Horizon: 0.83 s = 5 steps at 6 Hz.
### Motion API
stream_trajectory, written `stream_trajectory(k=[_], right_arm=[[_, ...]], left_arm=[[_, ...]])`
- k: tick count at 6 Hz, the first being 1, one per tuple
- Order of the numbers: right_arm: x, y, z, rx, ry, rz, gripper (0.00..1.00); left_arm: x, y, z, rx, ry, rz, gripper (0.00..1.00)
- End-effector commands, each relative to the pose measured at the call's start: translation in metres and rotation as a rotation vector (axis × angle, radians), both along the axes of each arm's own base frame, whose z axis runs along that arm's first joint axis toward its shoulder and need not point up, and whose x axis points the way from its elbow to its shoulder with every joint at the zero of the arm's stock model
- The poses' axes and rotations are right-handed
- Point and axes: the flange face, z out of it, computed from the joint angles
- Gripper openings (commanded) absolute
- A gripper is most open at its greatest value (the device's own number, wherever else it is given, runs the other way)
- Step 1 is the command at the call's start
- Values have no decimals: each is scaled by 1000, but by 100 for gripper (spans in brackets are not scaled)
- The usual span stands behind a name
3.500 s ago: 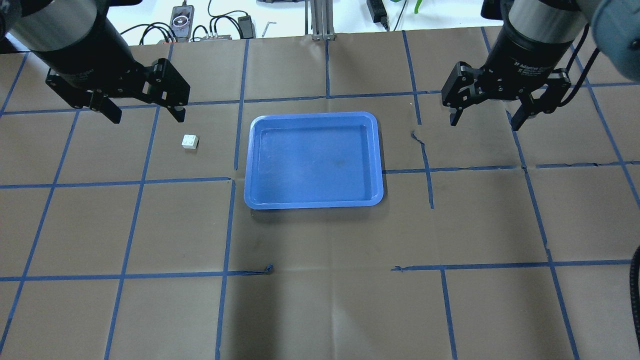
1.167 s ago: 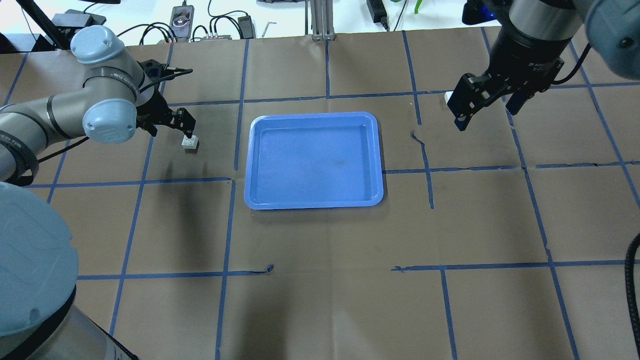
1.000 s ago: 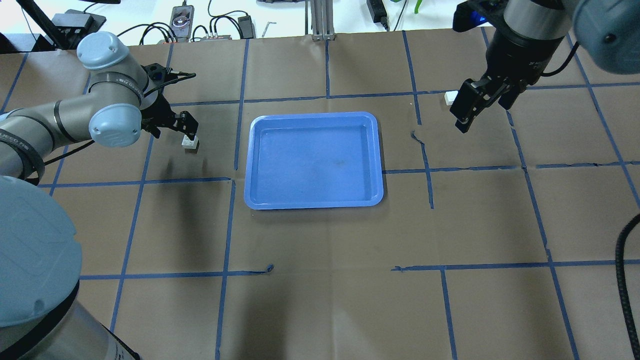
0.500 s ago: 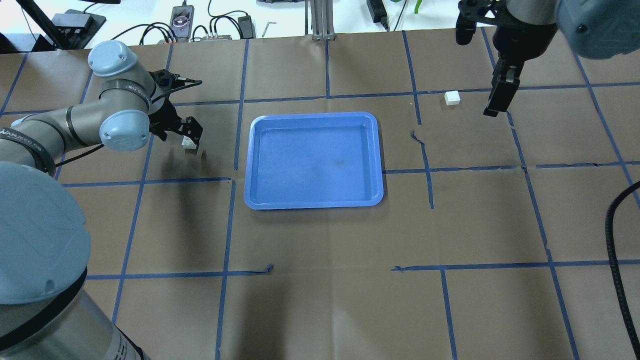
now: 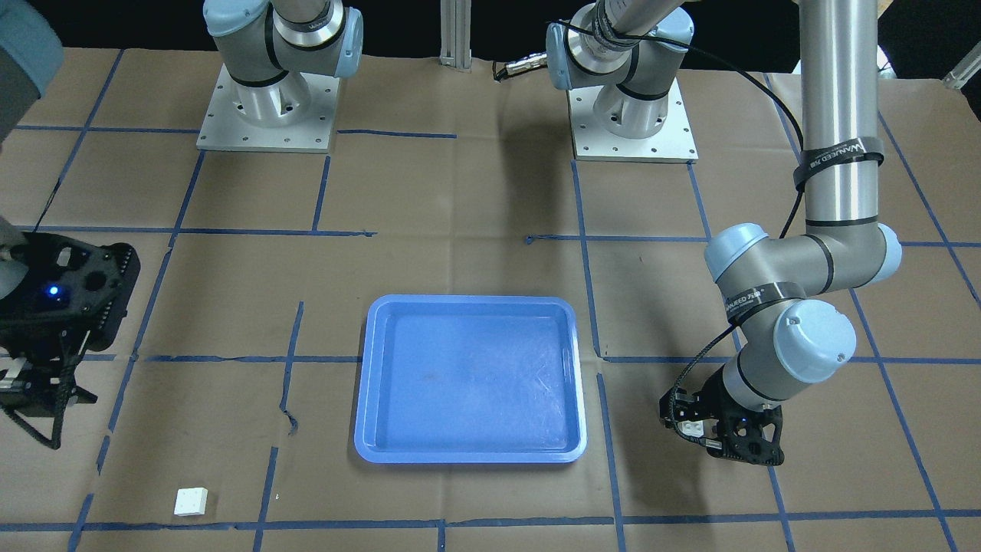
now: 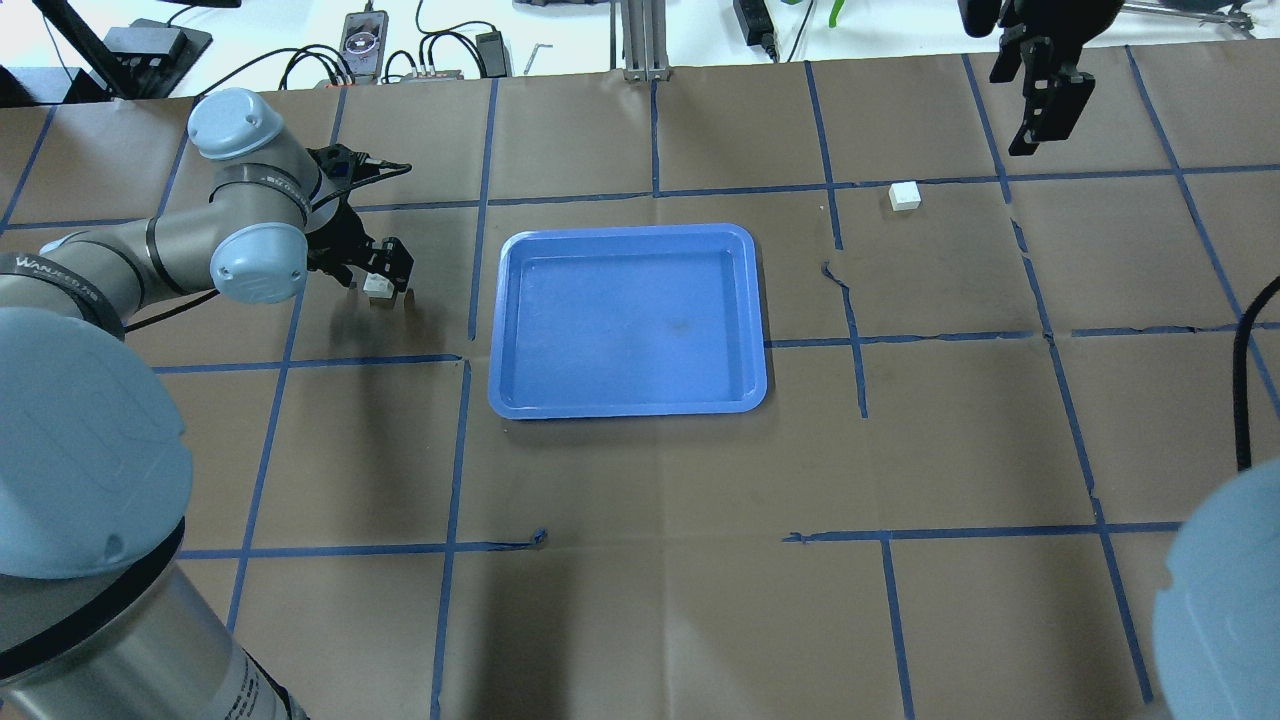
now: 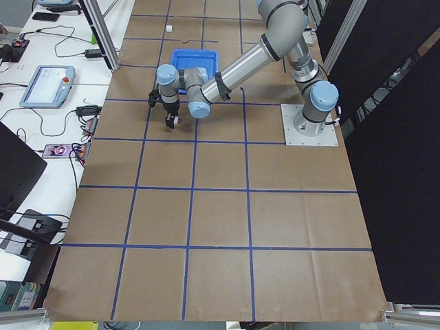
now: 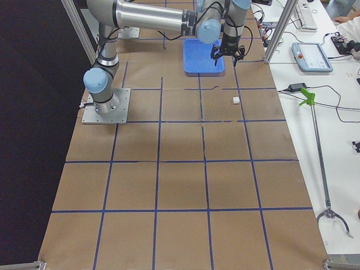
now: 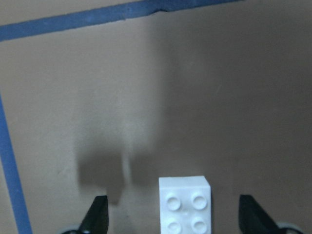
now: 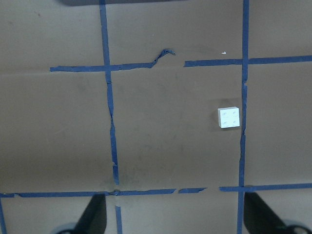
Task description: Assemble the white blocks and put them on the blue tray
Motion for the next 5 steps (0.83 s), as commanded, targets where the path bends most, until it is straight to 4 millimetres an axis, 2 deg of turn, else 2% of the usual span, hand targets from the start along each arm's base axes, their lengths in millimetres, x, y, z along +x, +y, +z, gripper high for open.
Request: stream_trajectory(k=[1,2,3,4,5], right_arm=[[-40,-36,-34,-10,-144,52,99],[-71,-43,-61,13,-186,71,99],[-82,-49,-82,26,-221,110,99],[-95,-59,-107,-3,-362,105,100],[-108,-73,-140,-28,-420,79,100]], left_arm=[[0,0,1,-1,-1,-4,44],[0,-1,4,-5,-2,-5,31],[0,-1,9,-14,-4,-8,13],[-2,-1,21,-31,-8,-14,13],[-39,3,38,-48,-10,-89,13]])
